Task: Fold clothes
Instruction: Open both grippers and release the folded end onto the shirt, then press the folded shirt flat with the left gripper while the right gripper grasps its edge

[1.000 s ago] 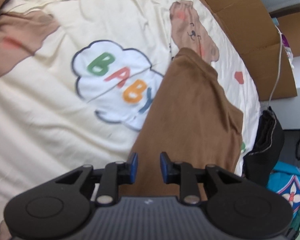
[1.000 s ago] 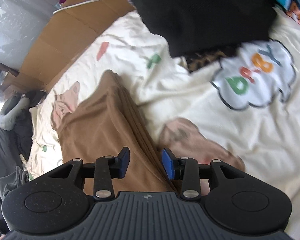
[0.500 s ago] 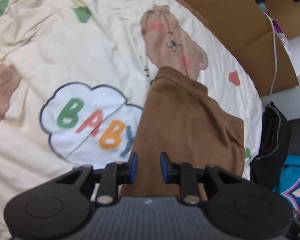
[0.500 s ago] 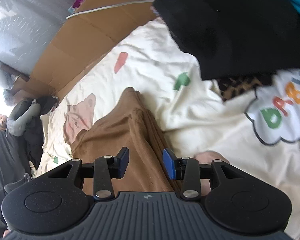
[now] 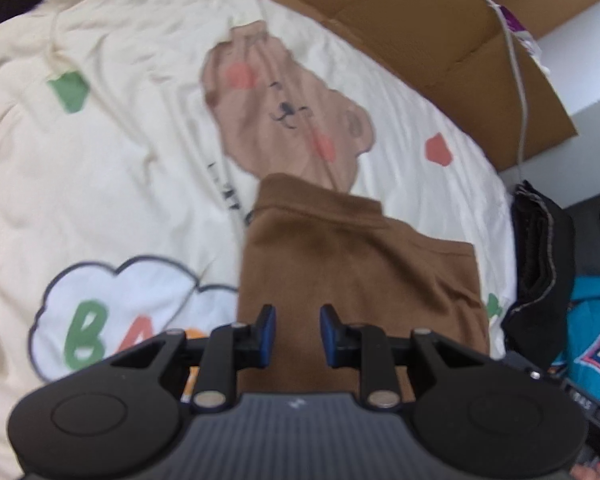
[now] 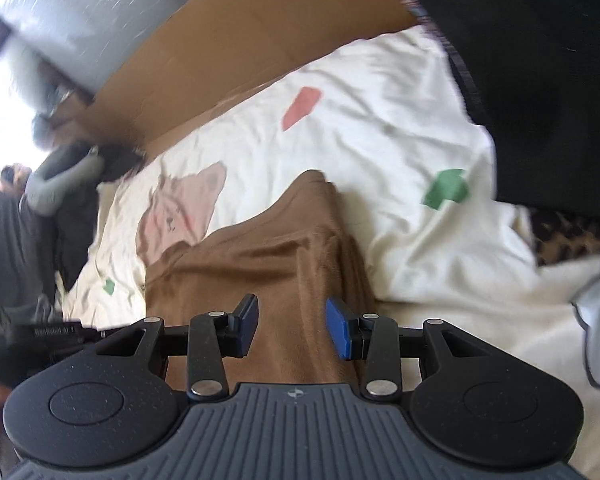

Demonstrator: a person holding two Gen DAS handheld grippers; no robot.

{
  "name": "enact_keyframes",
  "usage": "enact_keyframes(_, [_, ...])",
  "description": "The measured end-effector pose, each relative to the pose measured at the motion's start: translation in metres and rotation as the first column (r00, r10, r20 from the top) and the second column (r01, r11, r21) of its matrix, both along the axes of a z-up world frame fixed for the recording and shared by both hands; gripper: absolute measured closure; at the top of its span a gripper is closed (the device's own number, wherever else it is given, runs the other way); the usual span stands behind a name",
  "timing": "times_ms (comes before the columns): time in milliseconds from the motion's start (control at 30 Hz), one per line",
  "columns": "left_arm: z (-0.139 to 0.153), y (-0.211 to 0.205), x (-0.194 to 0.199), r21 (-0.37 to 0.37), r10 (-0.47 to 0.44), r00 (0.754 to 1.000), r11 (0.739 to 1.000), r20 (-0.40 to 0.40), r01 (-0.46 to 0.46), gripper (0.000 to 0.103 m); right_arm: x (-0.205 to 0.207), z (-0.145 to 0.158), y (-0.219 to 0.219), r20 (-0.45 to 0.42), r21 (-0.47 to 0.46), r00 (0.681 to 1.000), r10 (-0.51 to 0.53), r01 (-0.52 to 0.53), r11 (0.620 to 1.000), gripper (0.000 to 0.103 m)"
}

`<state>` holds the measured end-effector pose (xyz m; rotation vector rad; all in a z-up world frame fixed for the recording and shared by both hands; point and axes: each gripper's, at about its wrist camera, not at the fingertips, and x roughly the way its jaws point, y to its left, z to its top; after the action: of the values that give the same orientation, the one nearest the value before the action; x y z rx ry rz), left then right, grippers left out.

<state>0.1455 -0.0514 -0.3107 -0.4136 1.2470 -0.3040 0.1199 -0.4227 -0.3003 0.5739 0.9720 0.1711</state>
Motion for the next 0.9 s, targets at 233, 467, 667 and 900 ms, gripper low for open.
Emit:
enact_keyframes(233, [-0.006,-0.019,0.018,-0.034,-0.075,0.995,0.996,0.063,0.077,0.078,0.021,-0.004,0.006,0.097,-0.12,0.993,0.066,-0.054,0.991,0.058])
enact_keyframes(467, [-0.017,-0.042,0.036,0.008,-0.112,0.99,0.994,0.08,0.112,0.079,0.03,-0.027,-0.003,0.075,-0.196,0.993,0.091,-0.075,0.978,0.063])
enact_keyframes(667, [-0.026,-0.061,0.063,0.103,-0.161,0.983,0.983,0.083,0.152,0.079,0.025,-0.04,-0.031,0.067,-0.155,0.995,0.077,-0.066,0.986,0.063])
enact_keyframes(900, [-0.029,-0.074,0.072,0.155,-0.149,0.987,0.978,0.052,0.139,0.079,0.029,-0.036,-0.029,0.11,-0.107,0.991,0.072,-0.06,0.992,0.063])
